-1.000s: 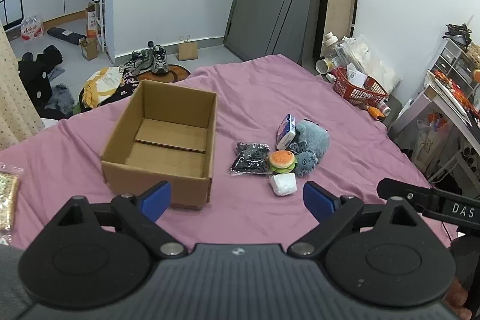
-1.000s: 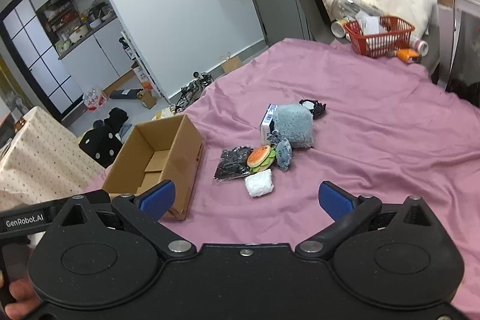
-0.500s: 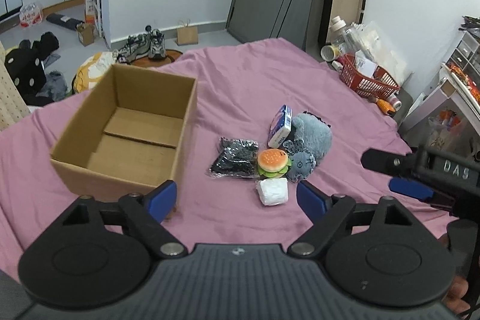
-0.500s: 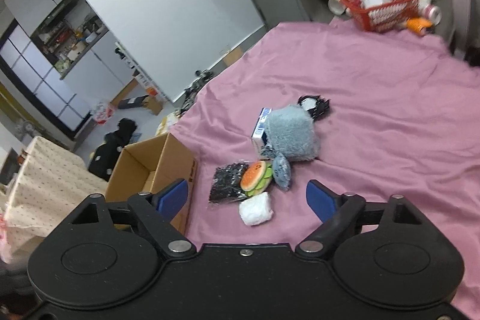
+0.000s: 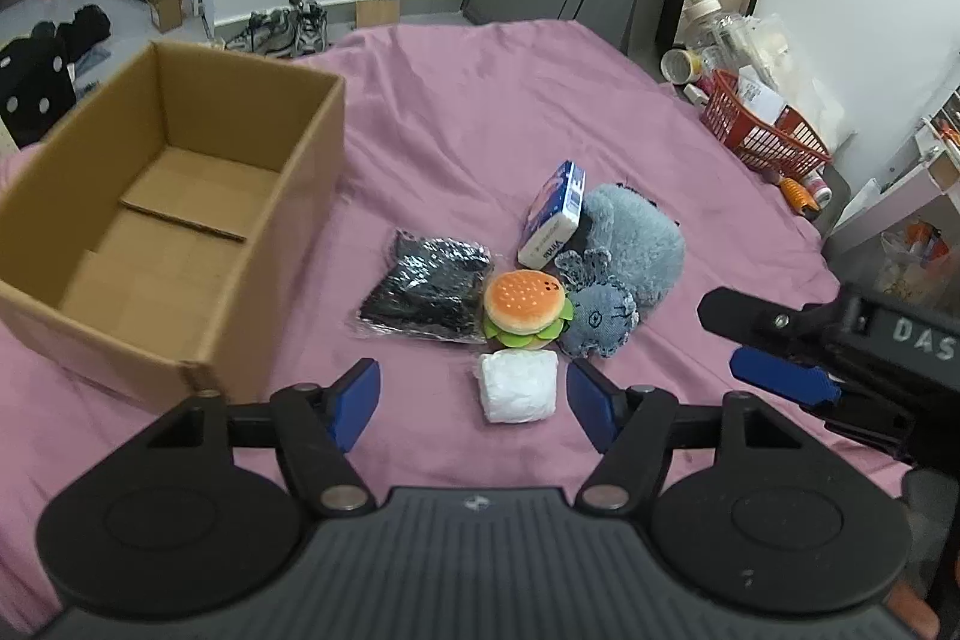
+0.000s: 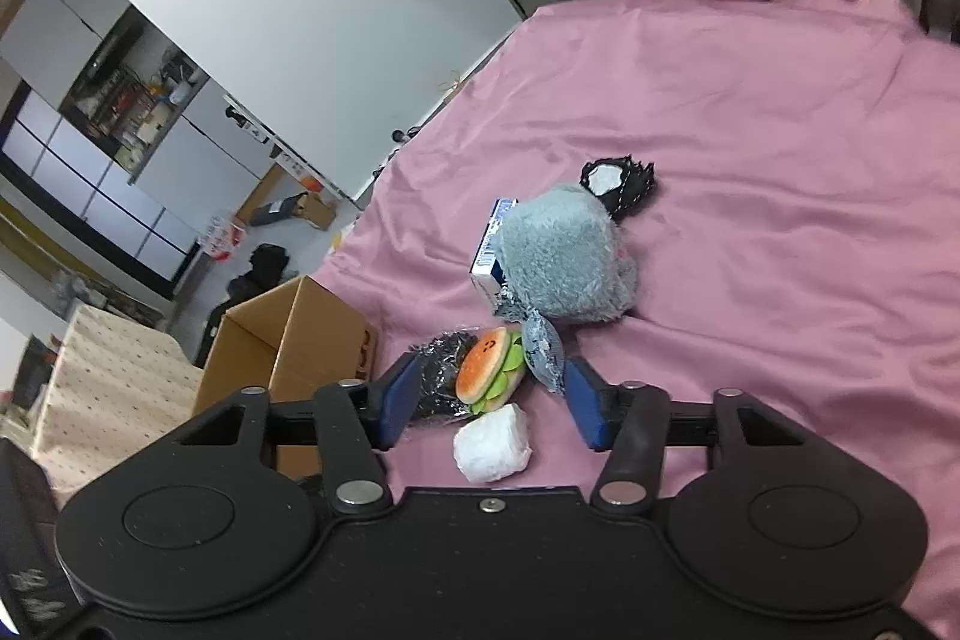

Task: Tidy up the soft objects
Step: 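Grasp the white wrapped bundle with the left tool while the right tool grasps the grey cloth toy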

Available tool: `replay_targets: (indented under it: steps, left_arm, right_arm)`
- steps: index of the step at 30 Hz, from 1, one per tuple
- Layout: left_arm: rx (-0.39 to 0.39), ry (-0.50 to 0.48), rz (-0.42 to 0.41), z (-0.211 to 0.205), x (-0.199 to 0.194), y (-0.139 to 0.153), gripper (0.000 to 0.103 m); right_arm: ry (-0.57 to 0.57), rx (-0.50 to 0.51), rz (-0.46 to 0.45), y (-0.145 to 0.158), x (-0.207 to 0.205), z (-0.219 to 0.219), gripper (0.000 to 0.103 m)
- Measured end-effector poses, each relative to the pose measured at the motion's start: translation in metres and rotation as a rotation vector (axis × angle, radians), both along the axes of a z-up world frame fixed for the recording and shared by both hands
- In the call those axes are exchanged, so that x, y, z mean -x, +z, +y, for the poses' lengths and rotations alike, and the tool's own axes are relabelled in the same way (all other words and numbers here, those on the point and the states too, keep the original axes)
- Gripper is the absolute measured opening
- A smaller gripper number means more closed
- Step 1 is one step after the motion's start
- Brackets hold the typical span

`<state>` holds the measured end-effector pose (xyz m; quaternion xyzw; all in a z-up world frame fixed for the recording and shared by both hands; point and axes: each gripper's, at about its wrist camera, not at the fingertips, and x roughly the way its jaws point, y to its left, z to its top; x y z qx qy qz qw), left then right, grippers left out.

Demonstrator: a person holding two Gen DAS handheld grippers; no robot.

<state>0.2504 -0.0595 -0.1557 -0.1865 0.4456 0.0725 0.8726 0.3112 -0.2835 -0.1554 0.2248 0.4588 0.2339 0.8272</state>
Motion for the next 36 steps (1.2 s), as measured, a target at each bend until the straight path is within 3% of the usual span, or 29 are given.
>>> replay_targets:
  steps: [5, 13, 20, 23, 25, 26, 36]
  left_arm:
    - [0.024, -0.003, 0.023, -0.007, -0.019, -0.022, 0.065]
    - [0.066, -0.007, 0.049, -0.010, -0.042, -0.053, 0.064]
    - [0.130, -0.006, 0.089, -0.008, -0.049, -0.072, 0.053]
    - [0.134, -0.009, 0.094, -0.008, -0.050, -0.073, 0.041]
    - [0.138, -0.009, 0.095, -0.007, -0.050, -0.073, 0.041]
    - [0.133, -0.013, 0.098, -0.007, -0.050, -0.072, 0.041]
    - [0.104, -0.027, 0.033, 0.002, -0.032, -0.034, 0.040]
  right_arm:
    - [0.021, 0.017, 0.062, -0.022, -0.013, 0.006, 0.036]
    - [0.019, -0.003, 0.096, -0.040, -0.029, 0.009, 0.034]
    - [0.010, 0.022, 0.133, -0.058, -0.041, 0.017, 0.033]
    - [0.024, 0.027, 0.109, -0.060, -0.044, 0.022, 0.030]
    - [0.049, 0.040, 0.107, -0.063, -0.046, 0.030, 0.026]
    - [0.054, 0.052, 0.124, -0.067, -0.047, 0.032, 0.018]
    - [0.048, 0.093, 0.059, -0.042, -0.025, 0.027, 0.015]
